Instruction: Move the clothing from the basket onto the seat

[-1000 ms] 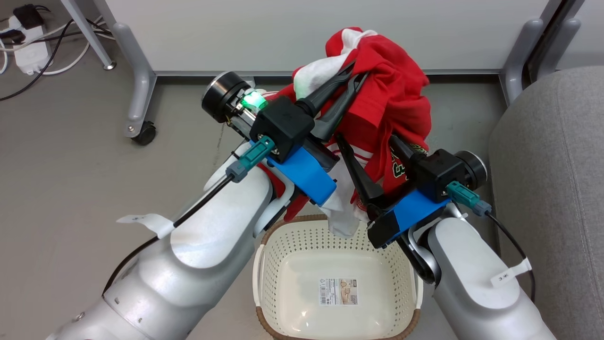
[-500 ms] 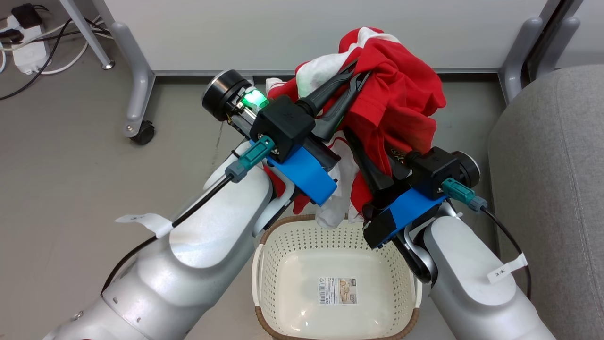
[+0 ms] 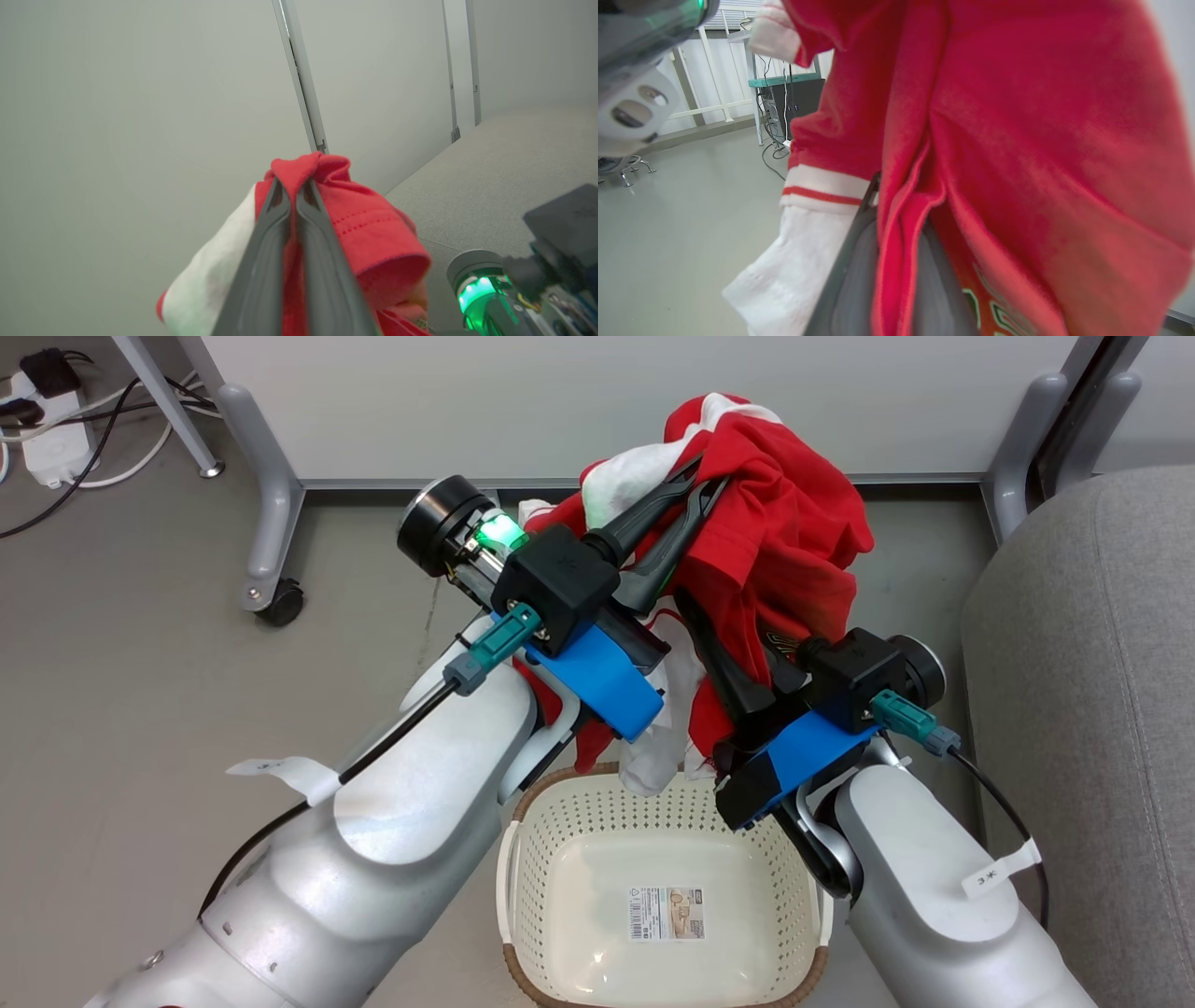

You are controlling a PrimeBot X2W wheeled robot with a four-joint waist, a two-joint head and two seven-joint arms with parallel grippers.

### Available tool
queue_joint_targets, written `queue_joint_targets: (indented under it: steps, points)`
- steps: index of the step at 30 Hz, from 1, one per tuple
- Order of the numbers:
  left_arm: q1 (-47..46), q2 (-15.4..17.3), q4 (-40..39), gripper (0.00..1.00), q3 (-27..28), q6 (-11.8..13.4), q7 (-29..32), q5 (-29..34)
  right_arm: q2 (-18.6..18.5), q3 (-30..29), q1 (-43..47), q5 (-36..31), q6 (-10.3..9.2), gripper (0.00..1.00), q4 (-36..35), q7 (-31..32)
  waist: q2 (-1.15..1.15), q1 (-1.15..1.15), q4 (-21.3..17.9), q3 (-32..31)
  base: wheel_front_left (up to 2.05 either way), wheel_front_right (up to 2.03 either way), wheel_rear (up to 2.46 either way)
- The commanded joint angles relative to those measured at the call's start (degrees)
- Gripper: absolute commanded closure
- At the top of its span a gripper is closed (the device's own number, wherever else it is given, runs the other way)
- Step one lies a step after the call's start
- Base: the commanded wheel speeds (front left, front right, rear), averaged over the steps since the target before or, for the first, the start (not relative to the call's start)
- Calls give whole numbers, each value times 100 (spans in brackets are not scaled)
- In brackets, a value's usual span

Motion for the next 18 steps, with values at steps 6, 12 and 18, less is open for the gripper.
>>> queue_joint_targets:
  steps: [6, 12, 18]
  points:
    - [-5, -7, 4, 56, 51, 32, -40, -79, -22, 15, 43, 11, 3, 100, -39, -19, 0, 0, 3, 0, 0, 0, 0]
    - [2, 0, -89, 0, 90, 87, -35, 17, -22, 26, 52, 4, 3, 100, -26, -20, 0, 0, 10, 2, 0, 0, 0]
    - [74, 10, -140, 0, 152, 102, -35, 66, -22, 3, 80, -24, 3, 100, -24, -22, 0, 0, 1, -19, 0, 0, 0]
